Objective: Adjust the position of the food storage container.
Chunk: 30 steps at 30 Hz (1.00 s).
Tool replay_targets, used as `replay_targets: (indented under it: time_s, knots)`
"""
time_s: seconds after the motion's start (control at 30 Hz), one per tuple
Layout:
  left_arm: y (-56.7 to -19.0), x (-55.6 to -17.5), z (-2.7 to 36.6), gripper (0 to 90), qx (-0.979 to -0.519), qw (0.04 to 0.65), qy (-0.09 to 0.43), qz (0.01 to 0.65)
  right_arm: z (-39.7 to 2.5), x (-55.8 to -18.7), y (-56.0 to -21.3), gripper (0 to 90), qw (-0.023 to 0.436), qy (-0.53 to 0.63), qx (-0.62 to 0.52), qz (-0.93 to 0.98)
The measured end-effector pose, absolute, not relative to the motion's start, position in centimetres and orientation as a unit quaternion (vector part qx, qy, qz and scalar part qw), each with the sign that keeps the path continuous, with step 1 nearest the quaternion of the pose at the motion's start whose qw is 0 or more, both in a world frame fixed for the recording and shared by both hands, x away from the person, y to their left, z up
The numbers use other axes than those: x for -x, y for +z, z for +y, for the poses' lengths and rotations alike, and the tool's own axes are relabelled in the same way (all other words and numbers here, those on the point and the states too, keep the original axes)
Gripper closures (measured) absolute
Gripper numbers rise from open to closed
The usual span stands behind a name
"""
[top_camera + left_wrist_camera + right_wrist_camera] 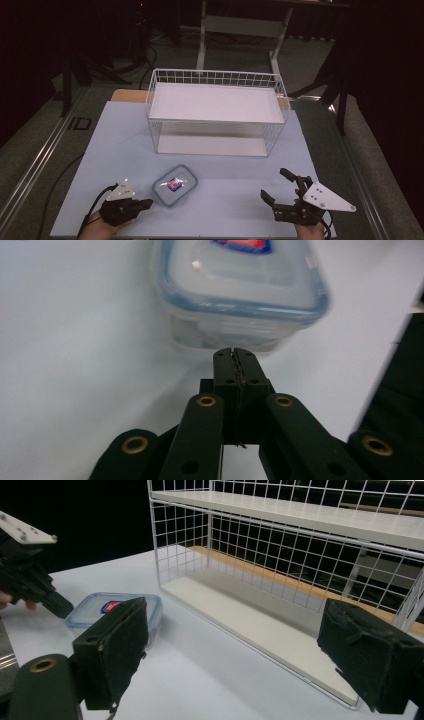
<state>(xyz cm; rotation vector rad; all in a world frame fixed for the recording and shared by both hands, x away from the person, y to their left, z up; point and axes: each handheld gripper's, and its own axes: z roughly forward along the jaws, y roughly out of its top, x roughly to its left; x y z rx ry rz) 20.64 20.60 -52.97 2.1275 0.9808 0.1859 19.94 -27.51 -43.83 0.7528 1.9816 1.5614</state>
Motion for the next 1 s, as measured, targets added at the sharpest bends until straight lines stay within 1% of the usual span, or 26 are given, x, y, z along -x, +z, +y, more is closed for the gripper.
replay_targets:
  time_s: [0.23,0.4,0.43,0.73,0.87,0.9,1.0]
  knots:
    - [-53.2,-21.1,19.8,90.0,-0.838,0.380,0.074,0.385,-27.5,-20.0,-43.9,12.6,0.249,0.574,-0.274,0.730]
    - [-53.1,-22.1,19.4,90.0,-0.833,0.384,0.073,0.392,-27.5,-20.0,-43.9,12.7,0.248,0.575,-0.273,0.731]
    - [-53.1,-22.6,19.3,90.0,-0.829,0.383,0.082,0.399,-27.5,-20.0,-43.9,12.6,0.248,0.574,-0.272,0.731]
    - [-53.4,-24.8,18.5,90.0,-0.817,0.381,0.102,0.422,-27.6,-20.0,-43.9,12.7,0.243,0.577,-0.271,0.732]
    - [-53.2,-24.7,18.4,90.0,-0.813,0.376,0.100,0.433,-27.5,-19.9,-43.9,12.7,0.237,0.577,-0.270,0.734]
    - [-53.1,-24.1,18.4,90.0,-0.808,0.382,0.091,0.438,-27.5,-19.9,-43.9,12.7,0.236,0.577,-0.269,0.734]
    - [-53.1,-23.9,17.6,90.0,-0.816,0.376,0.088,0.431,-27.5,-20.0,-44.0,12.7,0.233,0.579,-0.269,0.733]
